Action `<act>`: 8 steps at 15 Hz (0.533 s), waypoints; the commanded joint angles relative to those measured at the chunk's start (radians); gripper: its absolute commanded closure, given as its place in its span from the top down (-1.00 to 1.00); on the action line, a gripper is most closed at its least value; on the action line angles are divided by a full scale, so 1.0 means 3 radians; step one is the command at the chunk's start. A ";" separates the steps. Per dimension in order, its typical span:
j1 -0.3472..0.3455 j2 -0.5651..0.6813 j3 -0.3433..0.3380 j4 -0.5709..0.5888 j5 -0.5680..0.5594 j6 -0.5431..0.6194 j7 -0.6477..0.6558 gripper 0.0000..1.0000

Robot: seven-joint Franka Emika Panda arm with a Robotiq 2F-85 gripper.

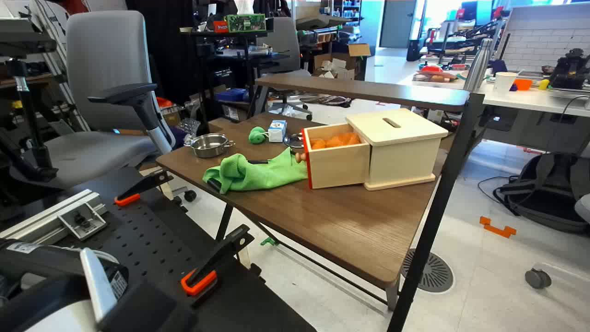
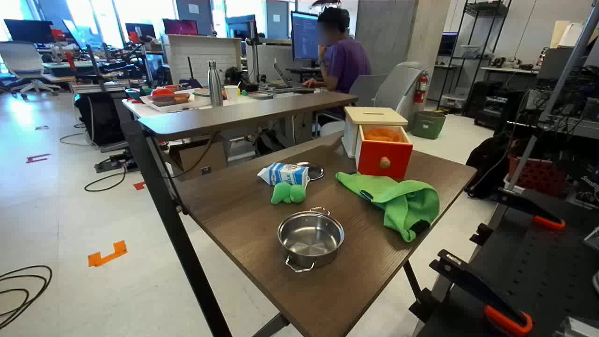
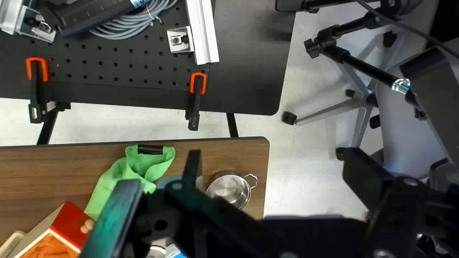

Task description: Pick up the green toy and move it close to the edge of the table.

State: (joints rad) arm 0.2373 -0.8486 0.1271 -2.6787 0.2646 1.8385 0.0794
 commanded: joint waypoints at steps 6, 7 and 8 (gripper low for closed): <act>-0.0051 -0.0004 0.0038 0.0012 0.0029 -0.0016 -0.0031 1.00; -0.0060 -0.0022 0.0076 -0.0023 -0.0004 0.0061 -0.0024 1.00; -0.0078 0.0024 0.0096 -0.0034 0.0009 0.0166 0.0000 1.00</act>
State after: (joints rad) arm 0.2356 -0.8488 0.1290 -2.6797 0.2641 1.8403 0.0793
